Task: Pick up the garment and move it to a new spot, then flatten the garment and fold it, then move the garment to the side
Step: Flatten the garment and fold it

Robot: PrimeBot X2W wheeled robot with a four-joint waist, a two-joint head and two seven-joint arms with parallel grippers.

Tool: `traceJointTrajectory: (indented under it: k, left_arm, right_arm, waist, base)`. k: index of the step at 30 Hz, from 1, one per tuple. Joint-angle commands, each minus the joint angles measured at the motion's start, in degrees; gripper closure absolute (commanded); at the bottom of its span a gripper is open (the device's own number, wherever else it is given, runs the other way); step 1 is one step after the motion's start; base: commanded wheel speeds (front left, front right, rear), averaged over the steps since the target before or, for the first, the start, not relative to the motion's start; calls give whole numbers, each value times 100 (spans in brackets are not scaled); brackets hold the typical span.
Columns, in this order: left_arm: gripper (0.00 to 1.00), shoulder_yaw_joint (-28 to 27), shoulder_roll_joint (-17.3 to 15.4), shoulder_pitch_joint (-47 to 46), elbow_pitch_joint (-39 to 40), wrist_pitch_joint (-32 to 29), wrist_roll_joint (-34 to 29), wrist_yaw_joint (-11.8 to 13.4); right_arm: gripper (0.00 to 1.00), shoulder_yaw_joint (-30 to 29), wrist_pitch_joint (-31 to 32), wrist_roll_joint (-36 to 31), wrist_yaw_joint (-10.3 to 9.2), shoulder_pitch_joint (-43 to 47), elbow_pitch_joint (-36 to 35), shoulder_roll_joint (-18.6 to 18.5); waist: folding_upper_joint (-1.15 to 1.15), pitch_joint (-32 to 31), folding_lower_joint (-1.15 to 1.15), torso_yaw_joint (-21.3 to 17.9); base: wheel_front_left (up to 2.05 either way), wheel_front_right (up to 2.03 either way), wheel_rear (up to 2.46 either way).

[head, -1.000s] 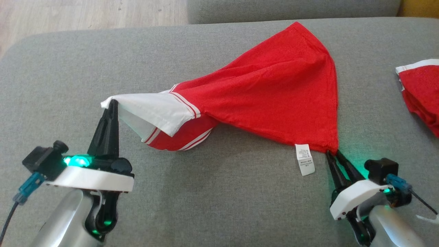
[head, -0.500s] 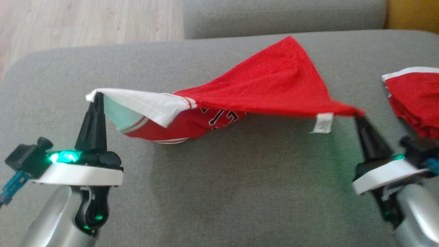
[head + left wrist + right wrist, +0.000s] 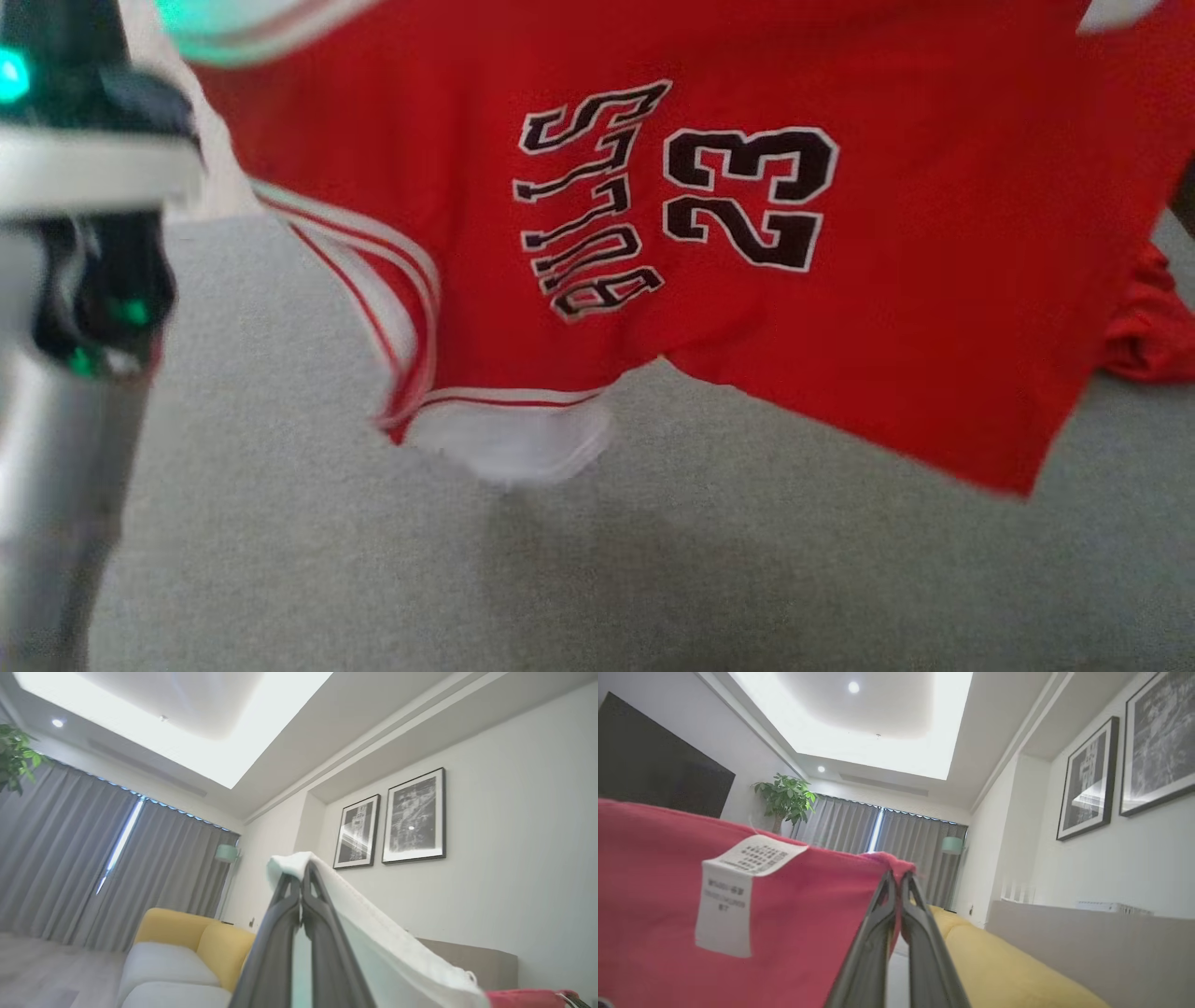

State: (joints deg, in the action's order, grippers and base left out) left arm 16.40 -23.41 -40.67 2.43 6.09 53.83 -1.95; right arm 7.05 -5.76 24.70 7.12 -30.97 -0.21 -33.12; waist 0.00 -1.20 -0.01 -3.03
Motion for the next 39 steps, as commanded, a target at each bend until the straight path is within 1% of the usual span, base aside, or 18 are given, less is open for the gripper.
traceJointTrajectory:
  k: [1, 5, 9, 11, 13, 18, 21, 23, 26, 27, 30, 34, 39]
  left_arm:
    - [100, -189, -205, -468, 26, -131, -50, 46]
    - [100, -20, -124, -1272, -674, -492, -129, 143]
    - [100, 219, -33, -2019, -1550, -663, -360, 103]
    - [100, 362, -45, -2447, -1984, -623, -605, 6]
    - [100, 513, -63, -2927, -2385, -513, -901, -98]
    - [100, 600, 156, -4159, -3171, 33, -1262, -267]
    - [100, 583, 282, -4654, -3576, 446, -1360, -338]
    - [100, 602, 352, -4800, -3769, 584, -1360, -397]
    - [100, 652, 422, -4733, -3929, 700, -1276, -476]
    - [100, 652, 422, -4733, -3929, 700, -1276, -476]
    - [100, 652, 450, -4402, -3896, 802, -1147, -519]
    - [100, 631, 383, -3612, -3624, 873, -980, -545]
    - [100, 616, 228, -2211, -2984, 888, -838, -551]
  right_arm:
    - [100, 137, 139, 27, 36, -266, -92, -143]
    - [100, 598, 452, 297, 36, -1001, 329, -172]
    - [100, 1035, 479, 546, 36, -1825, 1004, -151]
    - [100, 1232, 367, 622, 36, -2268, 1410, -113]
    - [100, 1427, 181, 661, 36, -2744, 1794, -59]
    - [100, 1660, -457, 689, 36, -3925, 2655, 58]
    - [100, 1826, -706, 663, 36, -4424, 3066, 85]
    - [100, 2013, -798, 651, 36, -4611, 3261, 62]
    - [100, 2301, -871, 702, 36, -4692, 3495, -32]
    - [100, 2301, -871, 702, 36, -4692, 3495, -32]
    - [100, 2675, -907, 626, 36, -4631, 3657, -190]
    - [100, 2898, -920, 794, 36, -4341, 3778, -228]
    - [100, 3046, -922, 959, 36, -3605, 3725, -302]
  waist:
    - [0, 37, 1, -13]
    - [0, 279, 1, -48]
    - [0, 801, 1, -29]
    - [0, 1111, 1, -19]
    - [0, 1441, 1, -13]
    - [0, 2103, 1, 24]
    - [0, 2306, 1, 76]
    - [0, 2390, 1, 130]
    - [0, 2513, 1, 243]
    - [0, 2513, 1, 243]
    - [0, 2632, 1, 366]
    - [0, 2727, 1, 476]
    - [0, 2595, 1, 554]
  base:
    - [0, 0, 0]
    - [0, 0, 0]
    - [0, 0, 0]
    - [0, 0, 0]
    - [0, 0, 0]
    - [0, 0, 0]
    - [0, 0, 0]
    - [0, 0, 0]
    - [0, 0, 0]
    - [0, 0, 0]
    - [0, 0, 0]
    - [0, 0, 0]
    - [0, 0, 0]
